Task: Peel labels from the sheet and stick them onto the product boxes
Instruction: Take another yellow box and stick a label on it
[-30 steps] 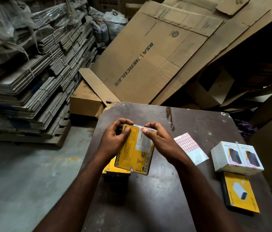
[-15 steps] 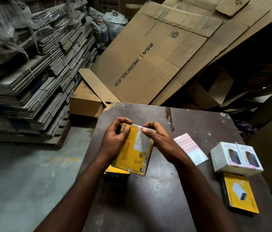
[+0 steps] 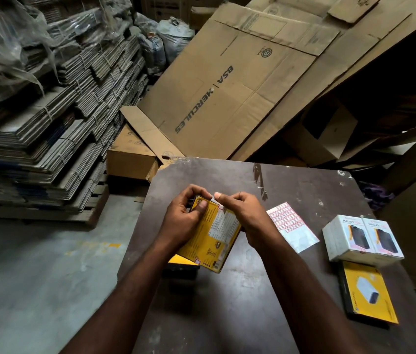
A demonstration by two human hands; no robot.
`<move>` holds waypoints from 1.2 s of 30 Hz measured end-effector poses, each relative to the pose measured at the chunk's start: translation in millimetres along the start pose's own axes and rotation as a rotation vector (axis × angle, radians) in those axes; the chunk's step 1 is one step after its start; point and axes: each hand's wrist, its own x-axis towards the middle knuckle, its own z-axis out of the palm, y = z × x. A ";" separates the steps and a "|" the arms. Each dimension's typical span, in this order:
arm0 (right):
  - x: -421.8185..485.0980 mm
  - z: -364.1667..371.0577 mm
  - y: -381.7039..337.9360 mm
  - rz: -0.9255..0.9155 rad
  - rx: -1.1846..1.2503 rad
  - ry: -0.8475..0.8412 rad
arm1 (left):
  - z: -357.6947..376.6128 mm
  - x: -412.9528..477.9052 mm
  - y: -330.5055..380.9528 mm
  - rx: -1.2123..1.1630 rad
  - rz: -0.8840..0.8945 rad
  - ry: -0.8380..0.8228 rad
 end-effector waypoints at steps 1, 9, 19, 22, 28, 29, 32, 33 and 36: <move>0.1 -1.0 -0.2 0.009 -0.016 0.004 | 0.4 -0.5 -0.7 0.000 0.001 -0.010; 1.6 -8.7 3.3 0.157 -0.007 -0.180 | -2.1 0.7 3.9 0.029 0.000 -0.091; 1.5 -10.3 -1.1 0.104 0.012 -0.055 | 1.8 1.6 -4.4 -0.066 -0.076 0.004; -6.3 1.9 7.4 0.029 0.070 -0.096 | -2.4 13.8 -6.6 -0.325 -0.266 0.218; -14.9 16.7 25.7 0.017 0.063 -0.200 | -13.2 24.7 -7.9 -0.596 -0.454 0.344; -12.6 17.6 24.1 0.038 0.098 -0.175 | -13.5 23.9 -8.0 -0.583 -0.469 0.334; -7.3 21.9 11.9 0.117 0.249 -0.054 | -10.4 17.4 -6.6 -0.485 -0.478 0.235; -5.8 21.5 7.7 0.149 0.305 -0.031 | -8.8 13.7 -5.8 -0.427 -0.458 0.183; -3.7 15.7 -1.1 0.218 0.391 -0.023 | -10.2 5.7 -10.3 -0.166 -0.310 0.064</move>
